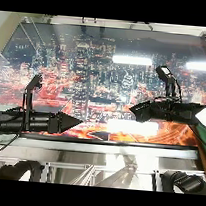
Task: Fold the shirts.
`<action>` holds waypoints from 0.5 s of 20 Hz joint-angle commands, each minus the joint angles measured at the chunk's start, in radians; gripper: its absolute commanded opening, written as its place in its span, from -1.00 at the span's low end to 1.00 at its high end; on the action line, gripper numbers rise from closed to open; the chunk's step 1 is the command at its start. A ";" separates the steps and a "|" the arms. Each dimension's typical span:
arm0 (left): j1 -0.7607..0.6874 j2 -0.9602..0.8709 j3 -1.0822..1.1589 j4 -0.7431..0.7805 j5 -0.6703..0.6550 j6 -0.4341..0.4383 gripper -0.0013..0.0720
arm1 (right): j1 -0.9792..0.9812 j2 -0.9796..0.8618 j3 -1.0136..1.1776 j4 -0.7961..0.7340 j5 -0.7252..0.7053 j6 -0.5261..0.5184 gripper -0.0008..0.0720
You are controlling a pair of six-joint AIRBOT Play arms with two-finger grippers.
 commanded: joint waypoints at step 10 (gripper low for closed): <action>0.455 -0.059 0.372 0.456 -0.277 -0.327 1.00 | 0.001 0.001 0.000 0.000 0.000 0.000 -0.92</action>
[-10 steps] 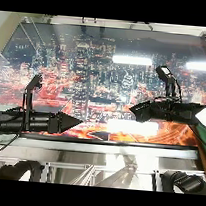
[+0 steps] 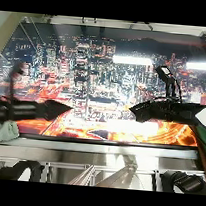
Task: Fold the shirts.
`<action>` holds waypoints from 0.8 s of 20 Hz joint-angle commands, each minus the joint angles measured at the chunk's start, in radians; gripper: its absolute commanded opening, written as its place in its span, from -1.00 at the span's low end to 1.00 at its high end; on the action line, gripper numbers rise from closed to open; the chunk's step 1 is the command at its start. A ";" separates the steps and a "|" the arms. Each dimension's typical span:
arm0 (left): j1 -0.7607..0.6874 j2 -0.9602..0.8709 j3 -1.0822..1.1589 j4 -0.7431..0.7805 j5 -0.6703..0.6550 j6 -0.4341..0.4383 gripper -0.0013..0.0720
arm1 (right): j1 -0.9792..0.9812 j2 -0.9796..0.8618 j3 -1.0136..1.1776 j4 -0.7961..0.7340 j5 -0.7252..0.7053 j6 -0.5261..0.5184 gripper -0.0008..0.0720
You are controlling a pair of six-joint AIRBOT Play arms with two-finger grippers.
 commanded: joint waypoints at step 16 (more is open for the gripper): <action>0.896 -0.623 0.192 0.903 0.114 -0.100 1.00 | 0.006 -0.012 -0.001 0.003 -0.006 -0.060 -0.92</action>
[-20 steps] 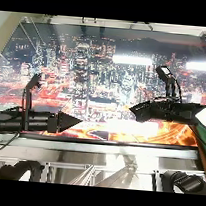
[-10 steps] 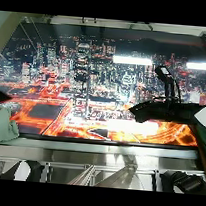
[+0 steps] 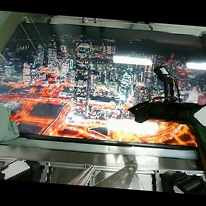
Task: Fold the shirts.
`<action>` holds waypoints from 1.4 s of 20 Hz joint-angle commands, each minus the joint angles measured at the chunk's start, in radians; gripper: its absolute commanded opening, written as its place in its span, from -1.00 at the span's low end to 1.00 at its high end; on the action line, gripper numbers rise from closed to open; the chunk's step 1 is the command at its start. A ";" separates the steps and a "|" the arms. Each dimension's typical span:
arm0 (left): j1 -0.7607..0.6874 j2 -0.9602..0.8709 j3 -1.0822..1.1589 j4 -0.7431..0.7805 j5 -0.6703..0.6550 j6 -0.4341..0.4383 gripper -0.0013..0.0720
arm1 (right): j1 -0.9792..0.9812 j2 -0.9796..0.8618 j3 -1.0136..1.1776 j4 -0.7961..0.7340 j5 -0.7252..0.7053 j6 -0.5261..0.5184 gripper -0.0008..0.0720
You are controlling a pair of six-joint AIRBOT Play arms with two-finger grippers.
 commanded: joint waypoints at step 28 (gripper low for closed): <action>-1.178 -0.354 0.201 -0.771 -0.205 0.186 0.96 | 0.002 -0.065 -0.023 -0.071 0.116 0.017 0.03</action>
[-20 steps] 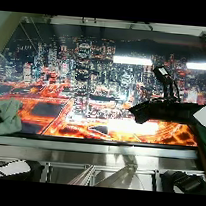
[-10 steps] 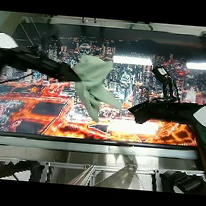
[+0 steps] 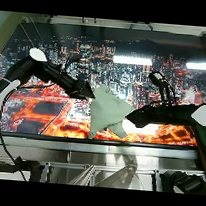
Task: Fold the shirts.
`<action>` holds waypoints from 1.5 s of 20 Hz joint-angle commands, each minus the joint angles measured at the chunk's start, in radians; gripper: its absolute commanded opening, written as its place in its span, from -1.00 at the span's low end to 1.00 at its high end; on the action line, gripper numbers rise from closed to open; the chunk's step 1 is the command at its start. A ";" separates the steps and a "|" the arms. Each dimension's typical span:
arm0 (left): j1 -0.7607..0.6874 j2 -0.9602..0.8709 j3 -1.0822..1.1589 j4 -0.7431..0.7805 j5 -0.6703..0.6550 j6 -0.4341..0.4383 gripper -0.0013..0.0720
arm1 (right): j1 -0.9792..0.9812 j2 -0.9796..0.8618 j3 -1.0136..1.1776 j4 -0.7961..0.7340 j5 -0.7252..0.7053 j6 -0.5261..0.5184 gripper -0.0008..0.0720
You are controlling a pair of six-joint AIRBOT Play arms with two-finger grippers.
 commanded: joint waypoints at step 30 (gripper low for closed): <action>0.089 0.226 -0.122 -0.134 -0.063 0.071 -0.93 | -0.168 -0.067 0.238 -0.408 0.037 -0.063 -0.93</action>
